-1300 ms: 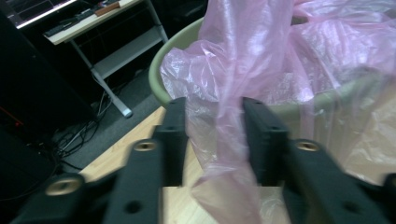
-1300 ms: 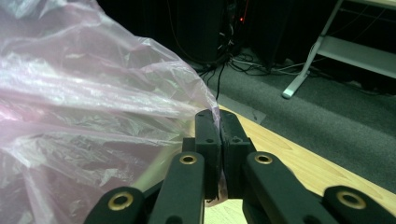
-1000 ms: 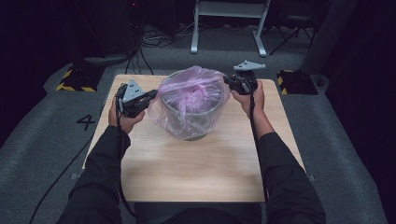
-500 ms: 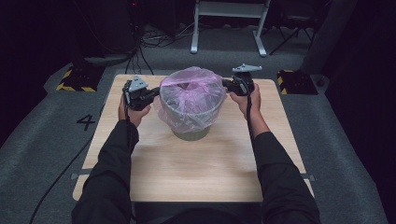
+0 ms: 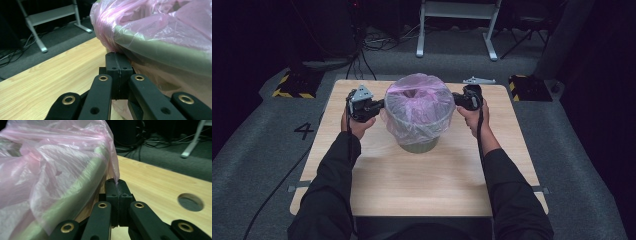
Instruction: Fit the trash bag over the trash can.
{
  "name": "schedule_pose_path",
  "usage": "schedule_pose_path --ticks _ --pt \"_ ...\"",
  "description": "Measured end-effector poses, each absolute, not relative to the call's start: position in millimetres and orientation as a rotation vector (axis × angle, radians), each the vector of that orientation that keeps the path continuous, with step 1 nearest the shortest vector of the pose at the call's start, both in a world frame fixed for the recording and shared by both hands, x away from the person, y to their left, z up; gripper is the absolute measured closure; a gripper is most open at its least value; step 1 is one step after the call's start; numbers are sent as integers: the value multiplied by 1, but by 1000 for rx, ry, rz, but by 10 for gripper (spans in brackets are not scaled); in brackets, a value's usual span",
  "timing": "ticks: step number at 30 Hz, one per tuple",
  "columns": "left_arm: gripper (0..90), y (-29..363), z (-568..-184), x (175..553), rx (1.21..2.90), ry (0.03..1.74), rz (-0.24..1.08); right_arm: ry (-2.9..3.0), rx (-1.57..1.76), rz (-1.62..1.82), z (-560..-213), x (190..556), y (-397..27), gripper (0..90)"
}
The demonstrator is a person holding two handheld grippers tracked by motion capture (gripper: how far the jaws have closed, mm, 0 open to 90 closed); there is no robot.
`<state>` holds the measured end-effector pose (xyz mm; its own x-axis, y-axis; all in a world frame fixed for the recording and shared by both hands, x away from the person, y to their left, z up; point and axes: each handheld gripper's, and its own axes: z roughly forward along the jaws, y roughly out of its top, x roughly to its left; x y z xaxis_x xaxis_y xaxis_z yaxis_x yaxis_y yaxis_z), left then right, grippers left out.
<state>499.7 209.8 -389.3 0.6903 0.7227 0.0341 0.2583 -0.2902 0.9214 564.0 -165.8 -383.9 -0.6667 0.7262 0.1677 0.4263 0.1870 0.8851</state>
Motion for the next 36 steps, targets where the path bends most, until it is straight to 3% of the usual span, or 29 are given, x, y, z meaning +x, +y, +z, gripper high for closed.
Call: schedule_pose_path --ticks 13,23,36 --pt "900 192 -386 486 1918 664 540 2200 1076 1465 -383 538 -192 900" --pt "900 187 -385 502 1873 784 577 2068 1156 1468 -373 551 -214 900" --pt "900 181 -405 524 1911 865 465 2149 1170 1387 -387 569 -193 898"
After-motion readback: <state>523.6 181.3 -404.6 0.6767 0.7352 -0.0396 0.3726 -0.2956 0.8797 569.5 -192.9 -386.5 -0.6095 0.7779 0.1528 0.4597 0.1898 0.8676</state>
